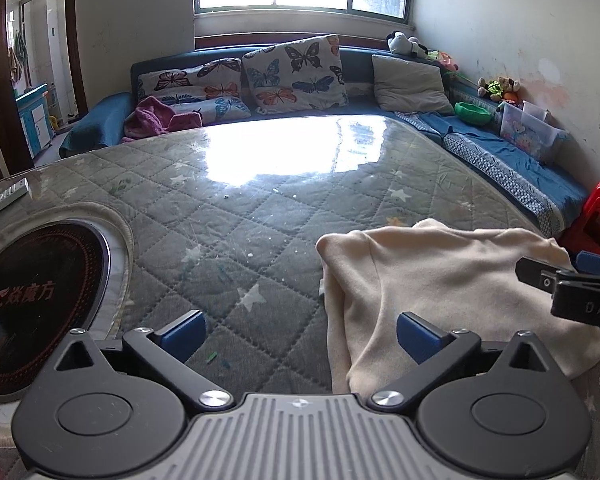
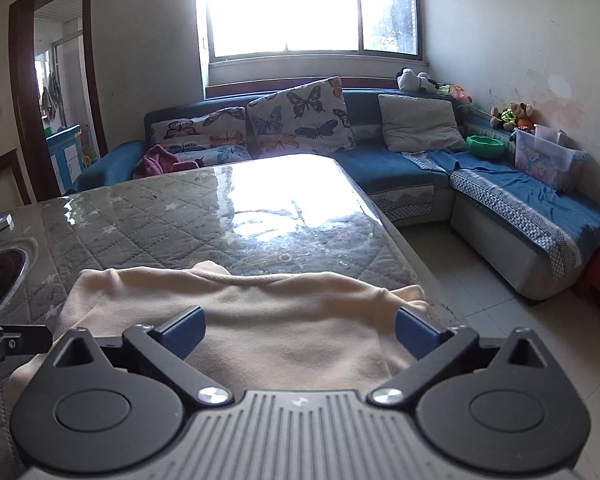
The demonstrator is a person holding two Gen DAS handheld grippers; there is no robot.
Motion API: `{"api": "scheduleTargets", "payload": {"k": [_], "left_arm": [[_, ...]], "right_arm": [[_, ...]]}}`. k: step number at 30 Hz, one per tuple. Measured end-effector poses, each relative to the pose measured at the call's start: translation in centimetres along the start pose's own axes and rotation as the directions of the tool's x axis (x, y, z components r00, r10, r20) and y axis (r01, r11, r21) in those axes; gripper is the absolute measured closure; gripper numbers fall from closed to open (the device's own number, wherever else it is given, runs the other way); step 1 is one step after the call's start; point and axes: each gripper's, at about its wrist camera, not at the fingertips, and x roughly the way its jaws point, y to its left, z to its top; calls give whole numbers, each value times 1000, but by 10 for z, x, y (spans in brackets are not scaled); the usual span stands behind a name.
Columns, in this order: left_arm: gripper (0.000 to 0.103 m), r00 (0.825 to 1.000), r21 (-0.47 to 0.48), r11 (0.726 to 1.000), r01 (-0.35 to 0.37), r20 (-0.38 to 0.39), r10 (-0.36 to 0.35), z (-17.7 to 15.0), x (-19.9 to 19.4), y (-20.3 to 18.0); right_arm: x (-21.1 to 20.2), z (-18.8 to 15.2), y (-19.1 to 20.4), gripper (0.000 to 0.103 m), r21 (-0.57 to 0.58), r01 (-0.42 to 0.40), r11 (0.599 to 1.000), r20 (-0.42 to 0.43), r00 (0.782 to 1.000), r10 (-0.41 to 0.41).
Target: Fold clothes
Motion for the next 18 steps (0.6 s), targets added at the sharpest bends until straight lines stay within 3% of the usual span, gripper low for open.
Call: {"api": "scheduleTargets", "payload": {"k": [9, 18], "left_arm": [[0, 1000, 3, 1000, -7, -11, 7, -13, -11, 2], [0, 1000, -4, 1000, -8, -18, 8, -31, -27, 6]], "right_arm": [[-23, -15, 3, 0, 4, 12, 1000, 0, 1000, -12], [-62, -35, 2, 0, 123, 20, 992, -10, 1000, -19]]}}
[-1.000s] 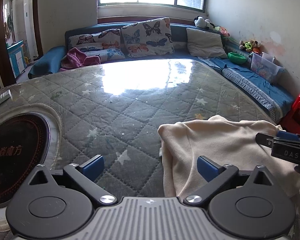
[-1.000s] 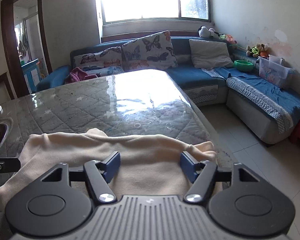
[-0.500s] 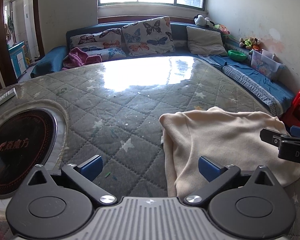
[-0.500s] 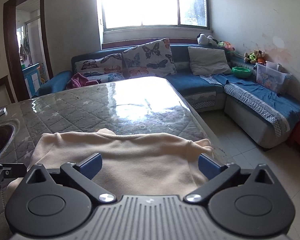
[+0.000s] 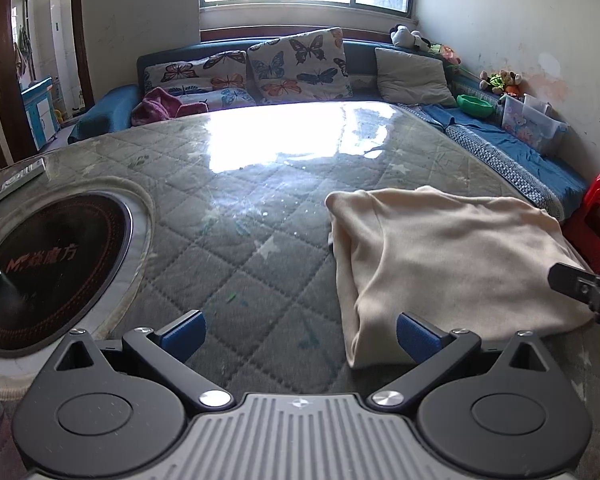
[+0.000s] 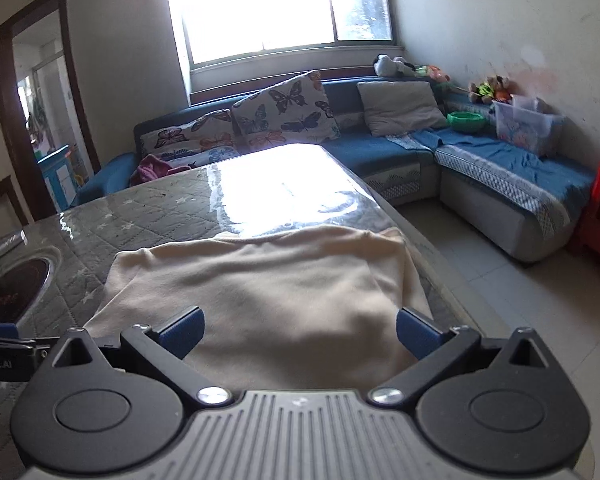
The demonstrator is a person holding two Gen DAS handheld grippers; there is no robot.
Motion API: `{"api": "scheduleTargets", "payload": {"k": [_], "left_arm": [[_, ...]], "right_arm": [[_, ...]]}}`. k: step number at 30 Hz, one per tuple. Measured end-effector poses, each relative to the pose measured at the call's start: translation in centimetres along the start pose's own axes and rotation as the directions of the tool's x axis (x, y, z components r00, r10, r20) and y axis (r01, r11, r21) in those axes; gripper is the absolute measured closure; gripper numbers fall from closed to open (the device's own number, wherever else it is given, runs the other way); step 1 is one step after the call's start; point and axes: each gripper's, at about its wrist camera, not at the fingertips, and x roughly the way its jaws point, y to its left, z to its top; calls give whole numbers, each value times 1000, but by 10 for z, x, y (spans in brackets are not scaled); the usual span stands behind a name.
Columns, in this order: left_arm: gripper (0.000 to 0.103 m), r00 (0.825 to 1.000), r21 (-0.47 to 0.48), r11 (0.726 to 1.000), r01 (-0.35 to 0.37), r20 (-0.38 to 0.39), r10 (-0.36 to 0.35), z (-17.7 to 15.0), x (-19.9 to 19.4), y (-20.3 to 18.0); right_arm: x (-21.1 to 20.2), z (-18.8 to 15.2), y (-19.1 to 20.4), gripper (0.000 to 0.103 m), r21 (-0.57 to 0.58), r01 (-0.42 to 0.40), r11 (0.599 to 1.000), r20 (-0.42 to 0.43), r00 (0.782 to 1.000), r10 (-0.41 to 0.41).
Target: Fold clothes
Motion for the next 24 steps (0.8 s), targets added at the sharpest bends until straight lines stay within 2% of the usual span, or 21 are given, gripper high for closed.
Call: {"api": "scheduleTargets", "payload": {"k": [5, 24], "left_arm": [[0, 1000, 0, 1000, 4, 4, -4, -7, -8, 1], [0, 1000, 22, 1000, 6, -9, -6, -30, -25, 0]], "right_arm": [[-20, -15, -1, 0, 32, 50, 998, 4, 999, -51], [-35, -39, 12, 0, -31, 74, 997, -42, 996, -75]]}}
